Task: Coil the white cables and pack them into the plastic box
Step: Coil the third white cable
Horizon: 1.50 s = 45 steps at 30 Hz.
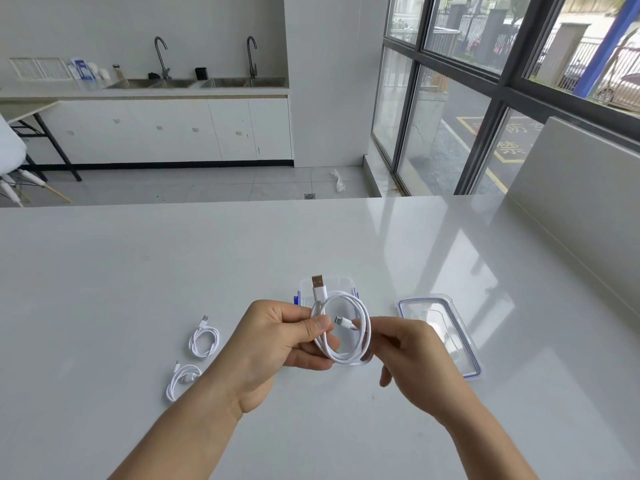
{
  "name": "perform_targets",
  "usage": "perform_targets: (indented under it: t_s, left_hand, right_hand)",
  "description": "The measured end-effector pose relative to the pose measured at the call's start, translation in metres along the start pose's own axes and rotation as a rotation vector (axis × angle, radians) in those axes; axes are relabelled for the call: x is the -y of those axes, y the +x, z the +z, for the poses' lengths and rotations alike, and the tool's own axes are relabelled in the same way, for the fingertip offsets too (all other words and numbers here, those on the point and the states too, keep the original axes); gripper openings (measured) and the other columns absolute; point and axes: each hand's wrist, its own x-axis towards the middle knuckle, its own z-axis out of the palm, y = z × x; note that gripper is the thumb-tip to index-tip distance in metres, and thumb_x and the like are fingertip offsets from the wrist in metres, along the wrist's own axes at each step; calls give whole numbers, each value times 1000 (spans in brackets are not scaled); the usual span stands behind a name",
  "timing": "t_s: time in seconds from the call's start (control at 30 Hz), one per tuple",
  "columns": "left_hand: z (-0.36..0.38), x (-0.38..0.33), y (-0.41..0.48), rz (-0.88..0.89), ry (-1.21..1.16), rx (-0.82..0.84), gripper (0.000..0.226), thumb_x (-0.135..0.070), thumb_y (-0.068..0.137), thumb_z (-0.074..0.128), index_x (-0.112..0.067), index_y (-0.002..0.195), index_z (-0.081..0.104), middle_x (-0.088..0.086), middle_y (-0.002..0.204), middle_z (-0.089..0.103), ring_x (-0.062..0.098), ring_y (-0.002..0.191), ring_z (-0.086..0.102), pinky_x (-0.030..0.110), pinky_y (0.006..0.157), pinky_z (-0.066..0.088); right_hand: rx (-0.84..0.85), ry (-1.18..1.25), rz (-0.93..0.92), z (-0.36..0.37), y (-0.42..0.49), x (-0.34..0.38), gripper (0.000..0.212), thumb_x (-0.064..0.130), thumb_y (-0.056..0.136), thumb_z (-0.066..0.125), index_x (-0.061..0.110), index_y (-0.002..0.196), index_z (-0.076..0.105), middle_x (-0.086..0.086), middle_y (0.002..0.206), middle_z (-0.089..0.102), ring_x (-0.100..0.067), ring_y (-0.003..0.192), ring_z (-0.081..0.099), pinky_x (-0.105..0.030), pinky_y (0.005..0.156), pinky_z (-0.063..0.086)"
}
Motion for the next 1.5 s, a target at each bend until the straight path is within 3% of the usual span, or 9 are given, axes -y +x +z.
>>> perform_targets:
  t_s: [0.17,0.33,0.43,0.53,0.7,0.87,1.1,1.27,1.5]
  left_hand:
    - [-1,1,4,-41,29,1,17,-6,88,68,9,83,76,25,81,75,31,67,71,33,61,59]
    - [-4,3,8,-62,88,-35,15,-5,87,70,9,84,75,31,83,74,34,63,69,35,60,59]
    - [-5,4,9,-60,105,-38,15,-5,88,70,9,85,76,30,84,74,36,65,69,36,62,60]
    - [-6,5,10,-51,100,-55,15,-5,88,70,8,83,76,30,84,74,37,69,70,37,63,60]
    - [-11,4,9,-61,40,-74,17,-5,88,69,10,86,75,28,83,75,34,70,71,37,64,60]
    - [-10,5,5,12,-58,-131,20,-7,91,65,10,88,74,25,85,76,34,72,73,37,66,61]
    - [0,13,1,138,35,-164,20,-5,93,63,3,80,76,23,80,75,28,67,71,37,68,62]
    - [3,10,-1,140,37,-100,18,-5,91,65,3,79,76,29,80,72,28,64,70,36,64,60]
    - [1,10,-1,33,5,-92,17,-5,90,66,9,82,74,22,72,72,28,59,68,34,58,59]
  right_hand:
    - [19,473,-38,-1,3,1,34,-4,96,57,20,97,81,-21,73,66,-23,60,54,-34,59,49]
    - [195,869,-17,-2,5,-4,45,3,94,54,18,136,58,-45,92,57,-35,66,57,-43,62,51]
    - [203,696,-157,3,3,-4,49,13,84,69,26,131,62,-23,85,64,-28,70,58,-41,62,53]
    - [36,467,-189,17,6,-2,20,9,85,74,22,100,77,-18,78,66,-20,62,58,-36,56,52]
    - [-221,716,-88,18,10,0,19,20,79,71,2,78,76,-6,105,75,-23,92,68,-28,59,53]
    - [-307,1028,87,9,14,-6,19,22,83,65,7,88,75,-19,88,71,-37,95,70,-37,75,63]
    - [-402,652,140,8,21,-6,17,6,92,68,11,108,64,-15,68,73,-28,64,70,-41,66,60]
    - [-133,501,88,5,22,0,17,1,93,65,8,87,79,-16,74,75,-21,63,68,-34,64,58]
    - [132,614,58,0,19,-1,10,11,85,73,6,91,79,-18,82,71,-21,67,56,-29,60,42]
